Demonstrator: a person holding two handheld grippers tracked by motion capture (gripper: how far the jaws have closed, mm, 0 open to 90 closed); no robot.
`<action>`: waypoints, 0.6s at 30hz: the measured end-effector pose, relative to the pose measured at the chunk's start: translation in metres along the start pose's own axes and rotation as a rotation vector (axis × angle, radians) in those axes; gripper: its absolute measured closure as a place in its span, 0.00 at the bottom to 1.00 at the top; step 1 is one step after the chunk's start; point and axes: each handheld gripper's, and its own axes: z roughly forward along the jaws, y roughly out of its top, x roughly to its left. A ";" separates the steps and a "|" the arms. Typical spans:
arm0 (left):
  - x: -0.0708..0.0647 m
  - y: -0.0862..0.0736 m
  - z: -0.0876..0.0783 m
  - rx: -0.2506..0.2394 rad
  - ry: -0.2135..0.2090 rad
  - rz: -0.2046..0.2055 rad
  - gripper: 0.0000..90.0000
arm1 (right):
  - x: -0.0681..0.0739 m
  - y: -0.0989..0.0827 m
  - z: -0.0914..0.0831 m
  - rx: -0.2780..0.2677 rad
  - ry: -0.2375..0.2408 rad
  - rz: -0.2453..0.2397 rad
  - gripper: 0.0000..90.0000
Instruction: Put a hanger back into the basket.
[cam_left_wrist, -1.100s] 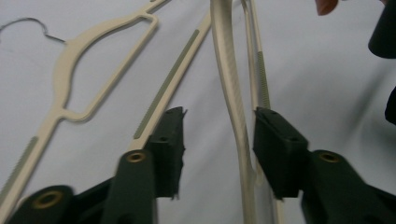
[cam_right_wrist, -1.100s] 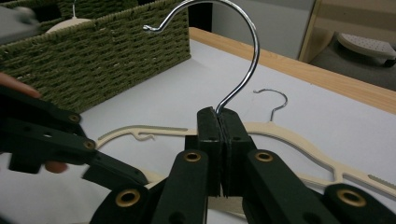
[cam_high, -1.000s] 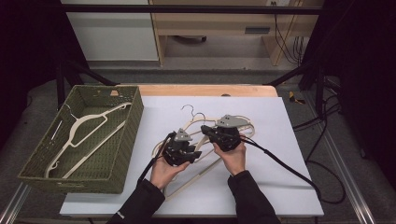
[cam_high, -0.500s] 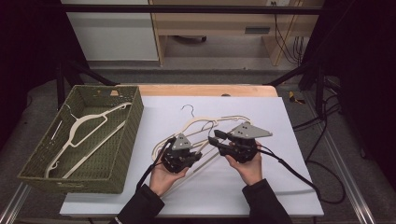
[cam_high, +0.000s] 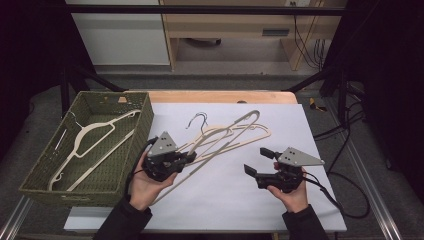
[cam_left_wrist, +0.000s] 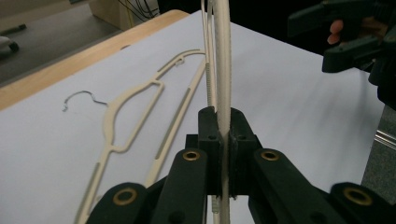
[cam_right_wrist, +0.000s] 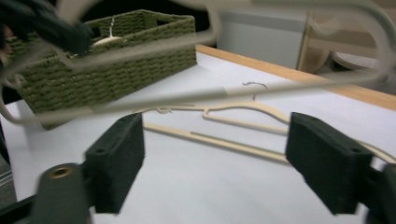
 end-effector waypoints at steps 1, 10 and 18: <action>0.001 0.002 -0.004 -0.002 0.004 0.004 0.96 | -0.001 -0.002 -0.002 0.003 -0.008 0.004 0.18; 0.027 0.018 -0.054 -0.037 0.028 0.011 0.96 | -0.008 -0.012 -0.016 0.022 -0.050 0.010 0.10; 0.063 0.023 -0.097 -0.050 0.068 0.024 0.96 | -0.014 -0.016 -0.020 0.024 -0.098 0.031 0.07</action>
